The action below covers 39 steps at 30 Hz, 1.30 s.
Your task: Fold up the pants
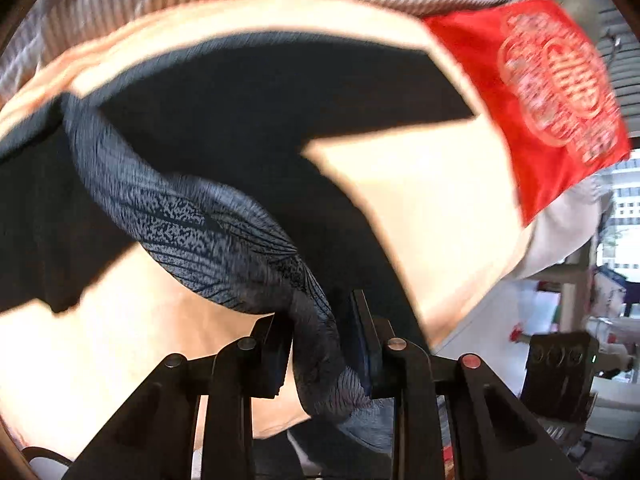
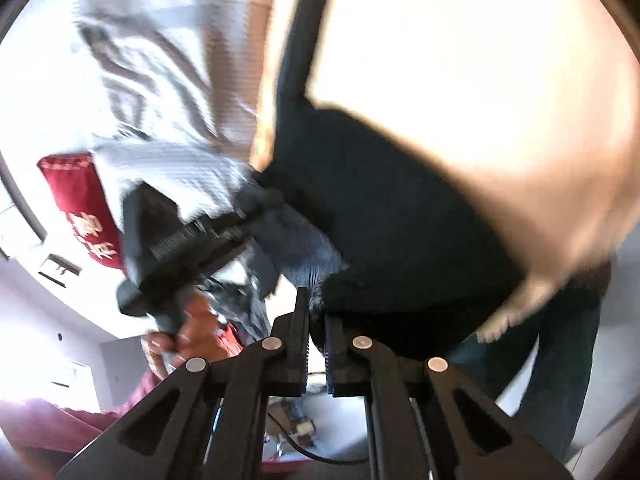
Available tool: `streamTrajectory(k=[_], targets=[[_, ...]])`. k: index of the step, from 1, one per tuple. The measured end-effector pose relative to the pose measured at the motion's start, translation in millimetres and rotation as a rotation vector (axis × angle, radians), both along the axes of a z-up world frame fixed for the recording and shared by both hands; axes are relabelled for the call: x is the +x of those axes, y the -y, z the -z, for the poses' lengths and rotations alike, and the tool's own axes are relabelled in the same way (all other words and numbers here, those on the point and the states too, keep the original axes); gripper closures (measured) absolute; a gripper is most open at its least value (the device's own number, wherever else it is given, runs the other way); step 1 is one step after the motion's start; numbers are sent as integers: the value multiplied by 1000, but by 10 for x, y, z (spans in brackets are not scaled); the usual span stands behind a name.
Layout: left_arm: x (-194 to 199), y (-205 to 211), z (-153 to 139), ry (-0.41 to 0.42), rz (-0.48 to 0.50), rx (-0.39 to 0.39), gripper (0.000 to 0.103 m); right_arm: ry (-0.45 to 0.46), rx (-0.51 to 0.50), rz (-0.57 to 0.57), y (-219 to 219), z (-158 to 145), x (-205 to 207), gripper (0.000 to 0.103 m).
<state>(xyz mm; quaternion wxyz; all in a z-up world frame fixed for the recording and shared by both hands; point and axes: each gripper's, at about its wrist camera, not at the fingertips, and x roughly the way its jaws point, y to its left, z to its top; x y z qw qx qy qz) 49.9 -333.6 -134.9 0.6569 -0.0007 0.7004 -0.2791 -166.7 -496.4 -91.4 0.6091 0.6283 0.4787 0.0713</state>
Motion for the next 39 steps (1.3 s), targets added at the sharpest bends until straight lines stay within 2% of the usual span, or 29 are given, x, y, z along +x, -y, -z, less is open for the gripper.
streamTrajectory(k=[4,8,11,15,17,18,20,21,22,24,25,28,31,34,35,36,37,39], targets=[[428,230,-150,30,-15,-56,74,61,-64,52,467,-265,486,99],[962,280,-211,39,-40,-89,74,80,-147,65,904,-360,1106,99],[1337,325,-241,94,-45,-61,74,55,-224,56,1123,-298,1541,99],[1652,296,-330,164,-62,-16,71,-50,-269,62,1426,28,1988,99],[1712,232,-382,207,-82,8,28,-102,-304,33,1521,170,2191,98],[1706,180,-415,237,-103,25,24,-151,-356,-12,1537,234,2298,95],[1667,66,-430,258,-121,60,24,-203,-418,-94,1560,269,2422,81],[1632,-3,-412,256,-130,91,24,-214,-476,-148,1555,231,2464,66],[1595,-76,-389,252,-145,118,24,-208,-527,-182,1552,177,2481,54],[1502,-244,-308,222,-190,165,24,-177,-646,-264,1559,19,2497,43],[1452,-329,-249,197,-218,183,24,-164,-669,-301,1567,-20,2501,43],[1281,-531,-23,127,-299,242,24,-144,-643,-380,1609,31,2512,43],[1118,-628,187,69,-361,293,24,-152,-665,-466,1574,203,2621,43],[1042,-672,307,52,-412,313,24,-148,-624,-484,1533,417,2797,44],[1037,-667,328,50,-417,320,24,-148,-605,-488,1519,466,2833,48],[1046,-653,330,47,-420,329,24,-156,-561,-503,1486,549,2886,75],[1050,-650,332,44,-423,335,24,-167,-547,-517,1448,575,2935,95],[1072,-661,273,54,-426,335,24,-120,-607,-519,1402,417,3033,95]])
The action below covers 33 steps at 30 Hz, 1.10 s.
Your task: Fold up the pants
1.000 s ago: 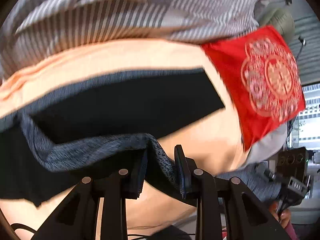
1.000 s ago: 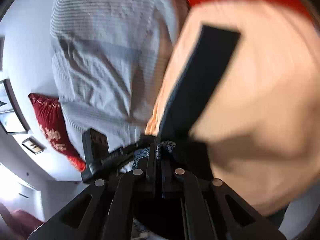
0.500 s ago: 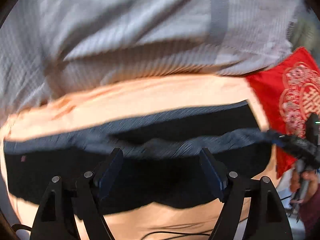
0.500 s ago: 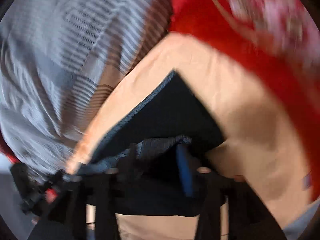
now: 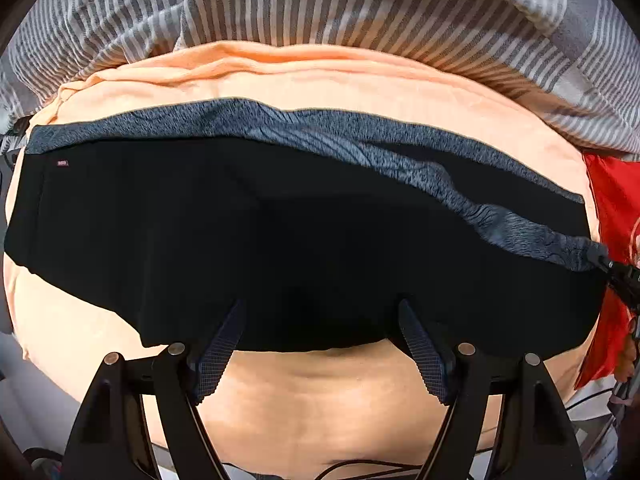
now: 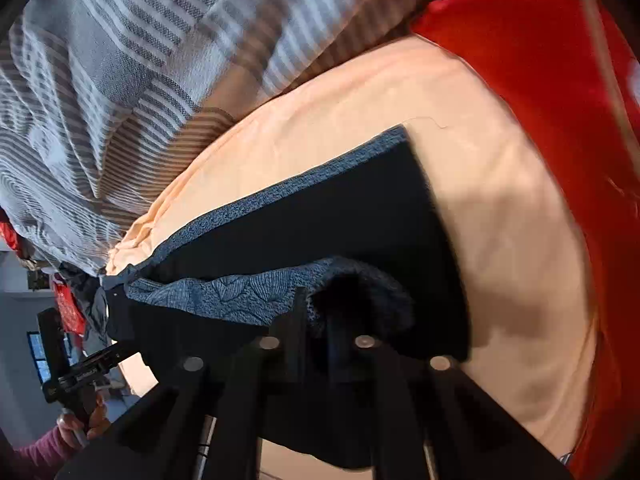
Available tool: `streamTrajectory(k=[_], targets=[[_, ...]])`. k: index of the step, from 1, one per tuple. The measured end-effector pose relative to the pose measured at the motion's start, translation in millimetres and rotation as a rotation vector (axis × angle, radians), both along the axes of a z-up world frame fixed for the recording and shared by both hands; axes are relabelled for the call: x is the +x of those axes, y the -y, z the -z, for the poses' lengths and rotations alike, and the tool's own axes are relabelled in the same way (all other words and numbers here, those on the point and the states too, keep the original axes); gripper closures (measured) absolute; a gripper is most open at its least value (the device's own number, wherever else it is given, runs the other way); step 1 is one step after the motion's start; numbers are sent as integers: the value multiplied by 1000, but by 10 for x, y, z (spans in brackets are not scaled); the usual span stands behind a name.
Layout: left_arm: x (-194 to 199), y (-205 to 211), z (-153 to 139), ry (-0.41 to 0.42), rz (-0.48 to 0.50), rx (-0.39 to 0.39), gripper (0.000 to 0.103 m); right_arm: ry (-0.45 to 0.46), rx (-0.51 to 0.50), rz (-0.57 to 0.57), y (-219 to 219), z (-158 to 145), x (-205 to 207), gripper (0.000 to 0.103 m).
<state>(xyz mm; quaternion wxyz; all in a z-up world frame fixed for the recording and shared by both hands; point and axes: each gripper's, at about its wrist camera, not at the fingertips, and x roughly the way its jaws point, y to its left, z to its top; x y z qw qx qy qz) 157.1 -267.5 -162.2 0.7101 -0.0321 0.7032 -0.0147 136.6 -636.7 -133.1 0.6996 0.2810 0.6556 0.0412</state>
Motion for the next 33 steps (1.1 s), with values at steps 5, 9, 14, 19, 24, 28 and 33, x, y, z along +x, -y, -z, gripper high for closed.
streamTrajectory(k=[5,9,14,19,24,28,33], targets=[[105,-124,-115,41,-19,27,24,32,-99,82,310,-144,375,95],[186,-226,-17,41,-46,73,24,-69,-113,145,530,237,528,95],[247,-296,93,17,-51,96,24,-90,-225,132,504,265,603,79],[426,-141,82,68,-7,91,24,-11,-234,197,568,-260,495,53],[698,323,272,95,48,57,24,11,-158,-20,-129,-311,427,81],[889,739,523,95,109,66,24,-53,-201,-107,-419,94,423,83],[1104,841,719,125,124,127,19,-26,-304,-94,-42,219,504,103]])
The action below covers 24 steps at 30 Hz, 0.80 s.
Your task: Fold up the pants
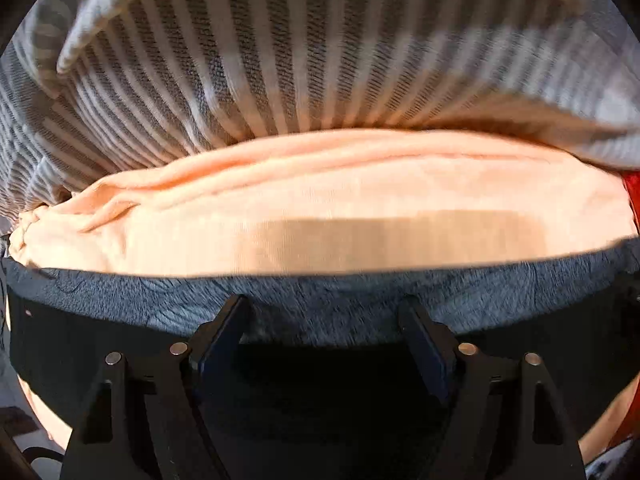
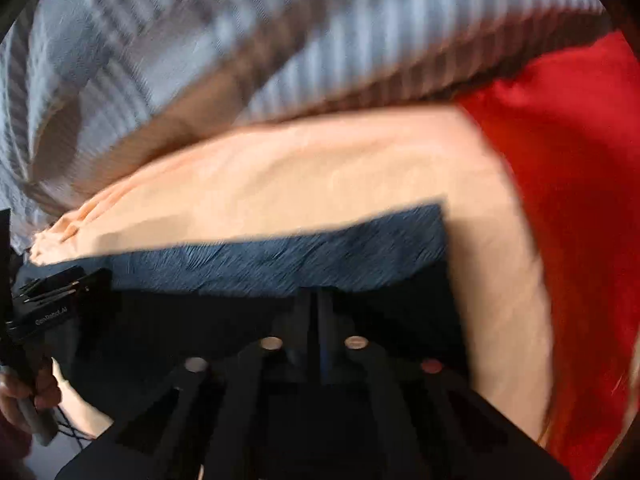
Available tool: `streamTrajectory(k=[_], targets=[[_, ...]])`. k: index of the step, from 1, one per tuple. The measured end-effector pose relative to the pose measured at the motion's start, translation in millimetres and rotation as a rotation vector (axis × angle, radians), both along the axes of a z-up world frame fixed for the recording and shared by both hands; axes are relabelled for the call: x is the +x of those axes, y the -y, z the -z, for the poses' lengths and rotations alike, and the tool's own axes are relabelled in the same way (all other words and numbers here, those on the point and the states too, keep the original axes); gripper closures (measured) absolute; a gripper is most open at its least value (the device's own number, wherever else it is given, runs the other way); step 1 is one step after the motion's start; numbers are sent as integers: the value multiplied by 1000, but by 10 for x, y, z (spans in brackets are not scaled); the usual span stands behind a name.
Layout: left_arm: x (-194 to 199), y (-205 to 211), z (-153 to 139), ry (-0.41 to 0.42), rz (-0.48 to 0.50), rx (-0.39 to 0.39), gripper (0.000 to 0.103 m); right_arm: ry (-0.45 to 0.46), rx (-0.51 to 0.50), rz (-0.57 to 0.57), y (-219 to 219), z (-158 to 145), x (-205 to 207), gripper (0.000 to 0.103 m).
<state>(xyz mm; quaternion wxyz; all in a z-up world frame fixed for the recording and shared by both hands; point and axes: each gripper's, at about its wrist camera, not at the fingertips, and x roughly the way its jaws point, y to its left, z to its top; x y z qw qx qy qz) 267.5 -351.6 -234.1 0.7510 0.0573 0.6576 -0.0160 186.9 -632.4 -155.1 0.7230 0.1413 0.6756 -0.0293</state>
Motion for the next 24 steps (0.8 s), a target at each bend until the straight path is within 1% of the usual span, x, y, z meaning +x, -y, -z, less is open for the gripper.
streamTrajectory(k=[2,3,4,6,8,10,11,12,13,14,15,16,17,18,19,20,21,22,24], targets=[[78,-129,-49,-21,-48,-5,19,-17,-3,70,136,-75,9,103],[90,-188,-101,-19,-62,-3,20,-12,-1,89,173,-145,-1,99],[72,-261,-185,-7,-72,-7,20,9,15,86,153,-270,-38,95],[-50,-416,-372,6,-78,-33,20,34,69,59,36,-421,-135,95],[-229,-533,-464,-5,-75,-35,20,31,137,12,-239,-509,-271,95],[-443,-628,-443,-26,-64,4,19,5,155,-53,-525,-476,-375,95],[-569,-620,-365,-39,-59,33,19,-17,143,-89,-650,-402,-435,95],[-640,-665,-248,-64,-61,74,19,-50,109,-114,-725,-292,-480,95],[-701,-751,-107,-94,-73,111,16,-59,98,-112,-727,-195,-507,96],[-734,-840,-81,-87,-104,82,10,-30,120,-71,-659,-182,-530,96],[-733,-952,-100,-87,-149,58,10,-27,147,-25,-582,-174,-533,96],[-712,-1041,-129,-107,-166,57,11,-40,177,33,-484,-184,-541,96],[-703,-1129,-198,-100,-168,71,11,-42,182,82,-404,-224,-549,95],[-702,-1209,-275,-82,-166,79,11,-40,184,110,-364,-265,-568,88],[-703,-1302,-359,-67,-162,80,11,-27,243,148,-346,-339,-614,74],[-706,-1446,-470,-50,-159,85,11,-16,315,170,-379,-368,-680,66],[-712,-1550,-543,-35,-158,93,11,-10,400,180,-472,-377,-787,55],[-720,-1699,-625,-19,-156,108,11,-8,465,173,-566,-385,-841,55],[-738,-1999,-719,-4,-157,131,11,-14,604,135,-1013,-414,-915,55]])
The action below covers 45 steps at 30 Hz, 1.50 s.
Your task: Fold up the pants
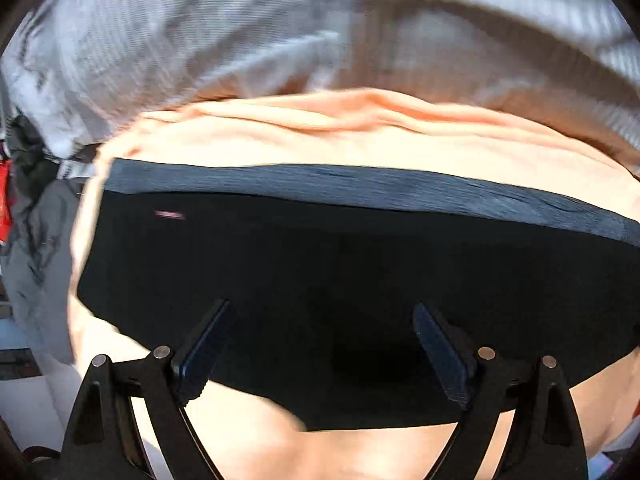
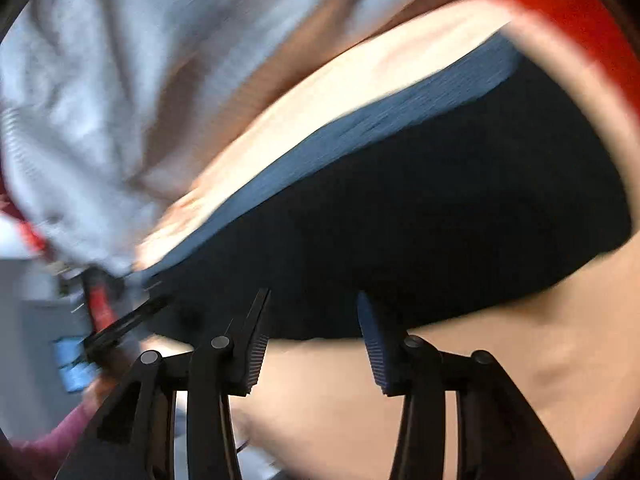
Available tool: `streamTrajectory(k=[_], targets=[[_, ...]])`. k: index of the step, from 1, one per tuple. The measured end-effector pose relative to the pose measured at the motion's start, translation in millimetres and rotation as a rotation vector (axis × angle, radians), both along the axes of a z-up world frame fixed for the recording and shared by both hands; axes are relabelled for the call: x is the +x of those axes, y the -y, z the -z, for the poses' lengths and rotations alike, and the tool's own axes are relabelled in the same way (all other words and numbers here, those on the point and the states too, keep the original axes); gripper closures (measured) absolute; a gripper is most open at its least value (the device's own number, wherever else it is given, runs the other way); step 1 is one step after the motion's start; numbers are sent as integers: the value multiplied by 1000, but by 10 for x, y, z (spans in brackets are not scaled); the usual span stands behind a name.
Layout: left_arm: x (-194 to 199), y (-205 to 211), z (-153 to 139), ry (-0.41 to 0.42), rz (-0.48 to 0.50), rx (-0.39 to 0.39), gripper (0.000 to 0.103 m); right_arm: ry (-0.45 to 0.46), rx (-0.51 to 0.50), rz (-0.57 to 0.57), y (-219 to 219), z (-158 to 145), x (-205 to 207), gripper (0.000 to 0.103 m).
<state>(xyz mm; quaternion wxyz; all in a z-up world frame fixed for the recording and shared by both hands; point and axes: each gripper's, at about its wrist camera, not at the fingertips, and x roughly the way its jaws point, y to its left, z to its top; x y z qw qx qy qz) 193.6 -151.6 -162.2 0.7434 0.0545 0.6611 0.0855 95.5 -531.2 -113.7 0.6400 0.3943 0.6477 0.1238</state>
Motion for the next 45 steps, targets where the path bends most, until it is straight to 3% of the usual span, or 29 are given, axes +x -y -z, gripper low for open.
streamTrajectory(k=[5,10,13,15,20,21,24,28,32,35,40,45], targets=[[35,-708,106,-1,2,77,11,-26,193,-40,-1192,160,-148,55],[69,-1490,436,-13,-2,135,11,-88,295,-31,-2343,635,-208,55],[72,-1865,602,-6,-64,12,8,-107,305,-38,-2665,778,-282,55],[76,-1880,609,5,-55,2,8,-90,300,-30,-2923,826,-209,55],[63,-1893,647,26,-27,-14,7,-71,264,-9,-2976,845,-99,55],[58,-1885,626,24,-32,-23,7,-74,247,-21,-2982,846,-86,59],[77,-1921,653,28,-20,-19,7,-74,219,-42,-2980,827,-40,94],[86,-1923,675,42,-25,-9,0,27,249,-78,-2980,522,-13,97],[147,-1975,633,11,-51,-10,2,-126,205,-138,-2892,672,-265,94],[181,-1875,428,46,-18,-12,7,-77,147,-170,-2680,431,-292,93],[472,-1734,413,71,-16,-29,7,65,-107,-174,-2304,110,172,93],[779,-1612,729,66,-55,19,7,47,-324,-183,-1995,393,600,93]])
